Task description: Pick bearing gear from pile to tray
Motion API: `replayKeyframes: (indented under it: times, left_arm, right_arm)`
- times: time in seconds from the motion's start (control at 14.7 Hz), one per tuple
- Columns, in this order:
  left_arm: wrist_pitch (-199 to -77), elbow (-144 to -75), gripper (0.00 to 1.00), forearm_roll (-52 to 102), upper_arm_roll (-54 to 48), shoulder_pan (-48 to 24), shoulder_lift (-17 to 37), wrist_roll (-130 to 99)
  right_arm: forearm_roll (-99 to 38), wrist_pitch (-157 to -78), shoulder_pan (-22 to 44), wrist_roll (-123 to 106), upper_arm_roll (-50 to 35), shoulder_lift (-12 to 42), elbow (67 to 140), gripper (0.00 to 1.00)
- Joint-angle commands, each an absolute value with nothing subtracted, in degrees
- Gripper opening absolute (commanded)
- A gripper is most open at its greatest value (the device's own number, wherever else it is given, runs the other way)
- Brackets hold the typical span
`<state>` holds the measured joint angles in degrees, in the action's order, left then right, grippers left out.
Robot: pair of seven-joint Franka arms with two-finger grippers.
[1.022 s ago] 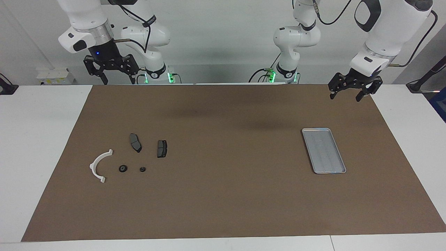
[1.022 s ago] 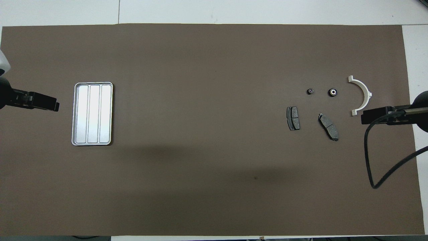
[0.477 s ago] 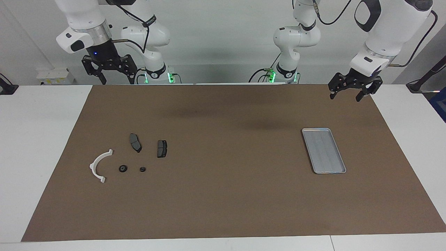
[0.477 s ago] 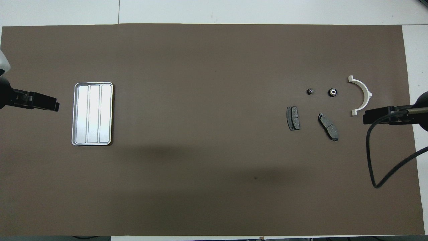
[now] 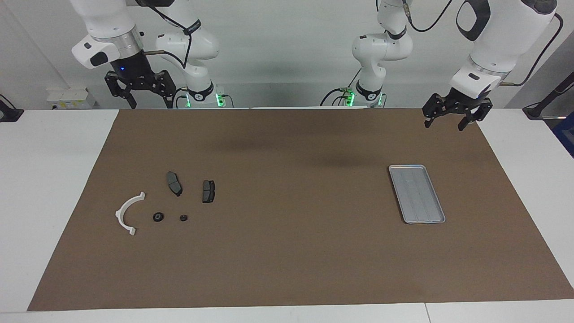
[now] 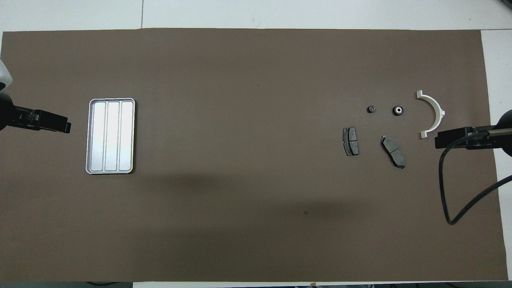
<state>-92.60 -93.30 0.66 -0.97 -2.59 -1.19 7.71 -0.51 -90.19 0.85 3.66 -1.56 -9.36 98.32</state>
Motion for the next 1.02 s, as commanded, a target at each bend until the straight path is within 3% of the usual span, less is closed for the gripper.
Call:
replayKeyframes:
  times: [0.0, 0.95]
  left_arm:
    - [-93.78, -95.19, 1.00, -0.26, -0.88, -2.72, -2.81, 8.26]
    - [-93.78, -95.19, 1.00, -0.35, -0.88, -2.72, -2.81, 8.26]
  right_arm:
    - [-1.41, -88.86, -0.53, 3.52, -2.37, -9.06, 98.61, 1.00]
    - [-1.23, -82.00, 0.44, 3.60, -2.11, -2.90, 86.14, 1.00]
